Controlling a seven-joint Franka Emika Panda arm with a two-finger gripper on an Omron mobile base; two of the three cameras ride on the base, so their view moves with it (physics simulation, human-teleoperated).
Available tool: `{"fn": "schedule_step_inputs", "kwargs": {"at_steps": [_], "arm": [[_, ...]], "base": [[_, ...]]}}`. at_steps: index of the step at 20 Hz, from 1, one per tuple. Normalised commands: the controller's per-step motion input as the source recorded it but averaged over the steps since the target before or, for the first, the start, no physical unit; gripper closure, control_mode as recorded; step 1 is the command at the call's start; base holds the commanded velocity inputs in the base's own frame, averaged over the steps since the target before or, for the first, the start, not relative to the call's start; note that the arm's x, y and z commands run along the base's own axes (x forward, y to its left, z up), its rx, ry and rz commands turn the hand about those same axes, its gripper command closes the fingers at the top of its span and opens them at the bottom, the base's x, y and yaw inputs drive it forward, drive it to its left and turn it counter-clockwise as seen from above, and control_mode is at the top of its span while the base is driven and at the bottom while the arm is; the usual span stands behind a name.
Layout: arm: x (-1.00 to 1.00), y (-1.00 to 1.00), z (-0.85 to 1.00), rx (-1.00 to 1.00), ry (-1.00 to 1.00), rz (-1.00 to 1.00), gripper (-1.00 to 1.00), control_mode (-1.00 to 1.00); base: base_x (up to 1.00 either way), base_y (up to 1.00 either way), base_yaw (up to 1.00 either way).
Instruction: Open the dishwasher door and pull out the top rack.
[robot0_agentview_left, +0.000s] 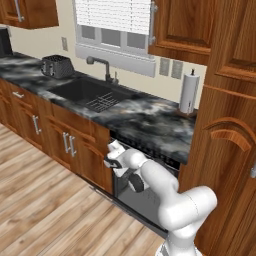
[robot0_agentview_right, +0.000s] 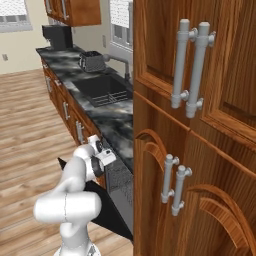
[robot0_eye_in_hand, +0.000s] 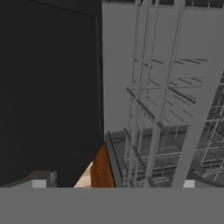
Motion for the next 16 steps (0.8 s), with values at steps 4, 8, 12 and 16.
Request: {"fn": "schedule_step_inputs", "kwargs": {"at_steps": [4, 8, 12, 16], "arm": [[-0.93, 1.0, -0.93, 0.0, 0.04, -0.03, -1.0, -1.0], [-0.88, 1.0, -0.8, 0.03, 0.05, -0.04, -1.0, -1.0], [-0.9, 1.0, -0.7, 0.05, 0.07, -0.05, -1.0, -1.0], [-1.0, 1.0, -0.69, 0.04, 0.04, -0.06, -1.0, -1.0]], "base": [[0.0, 0.0, 0.0], [0.0, 0.0, 0.0], [0.0, 0.0, 0.0], [0.0, 0.0, 0.0]]}}
